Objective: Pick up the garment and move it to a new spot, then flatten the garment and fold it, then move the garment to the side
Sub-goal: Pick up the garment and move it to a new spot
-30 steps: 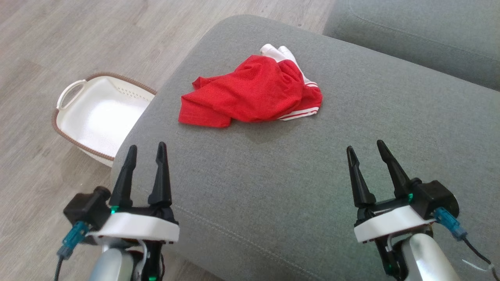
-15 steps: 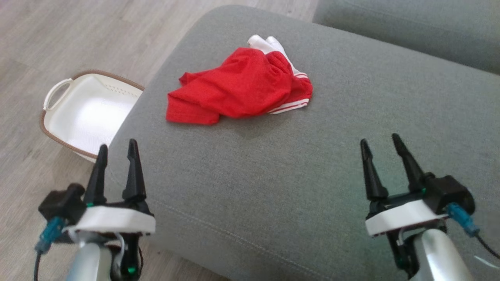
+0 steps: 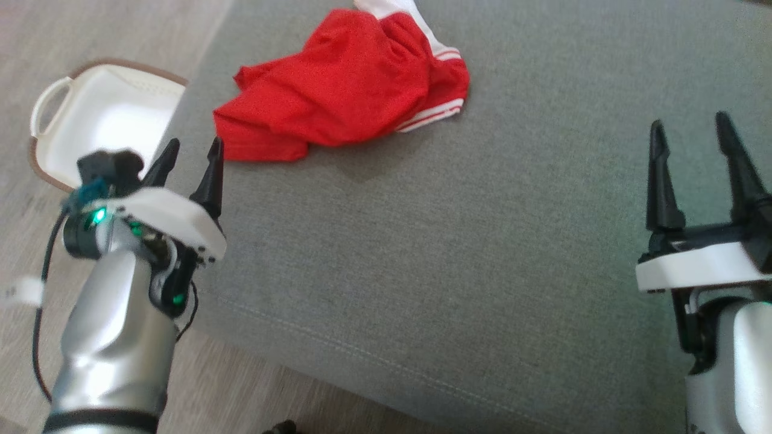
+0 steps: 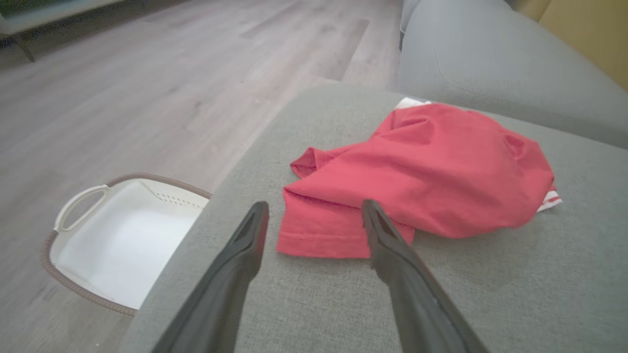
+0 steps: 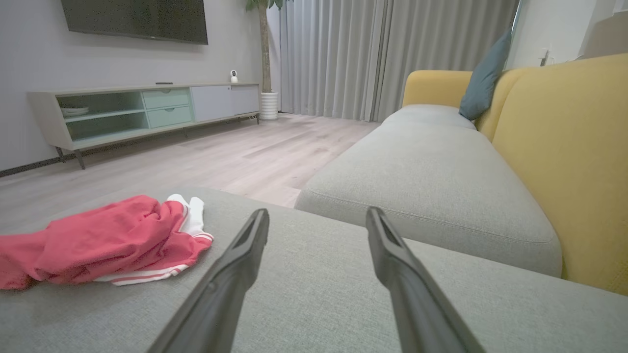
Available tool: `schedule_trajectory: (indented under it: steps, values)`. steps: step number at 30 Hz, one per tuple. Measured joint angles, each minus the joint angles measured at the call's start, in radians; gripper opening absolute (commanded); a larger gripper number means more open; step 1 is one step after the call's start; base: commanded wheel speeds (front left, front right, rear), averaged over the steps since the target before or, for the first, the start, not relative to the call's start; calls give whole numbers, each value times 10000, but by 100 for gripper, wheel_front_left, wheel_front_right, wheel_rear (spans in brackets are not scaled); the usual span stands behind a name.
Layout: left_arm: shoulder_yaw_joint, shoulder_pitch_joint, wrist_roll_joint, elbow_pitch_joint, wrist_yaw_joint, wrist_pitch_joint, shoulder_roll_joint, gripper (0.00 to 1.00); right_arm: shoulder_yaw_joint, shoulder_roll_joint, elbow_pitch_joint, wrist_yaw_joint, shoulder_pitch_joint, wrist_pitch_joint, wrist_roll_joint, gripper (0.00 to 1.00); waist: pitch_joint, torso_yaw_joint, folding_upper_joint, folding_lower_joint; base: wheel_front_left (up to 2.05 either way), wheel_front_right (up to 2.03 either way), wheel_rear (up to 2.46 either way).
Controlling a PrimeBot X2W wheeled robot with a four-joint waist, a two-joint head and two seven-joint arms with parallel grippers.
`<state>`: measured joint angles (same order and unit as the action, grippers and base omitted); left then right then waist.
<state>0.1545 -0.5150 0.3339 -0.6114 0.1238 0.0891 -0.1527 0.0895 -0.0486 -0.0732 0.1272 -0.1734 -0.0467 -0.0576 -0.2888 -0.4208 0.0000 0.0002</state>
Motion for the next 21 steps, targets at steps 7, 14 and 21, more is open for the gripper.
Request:
schedule_trajectory:
  steps: [7,14,21]
  values:
    - [1089,-1539,1254,-1833,8,-625,-226,100,6,-2,-788,0,-95,483,-330,100,-853,309,0,0,0,0,0]
    - [2067,-2519,2088,-3078,79,-593,-650,100,-50,-6,-1137,0,-322,660,-479,100,-1428,655,0,0,0,0,0]
    - [2320,-3148,2458,-4585,81,-255,-849,100,-230,-8,-1258,2,-421,660,-479,100,-1632,995,0,-1,0,0,0]
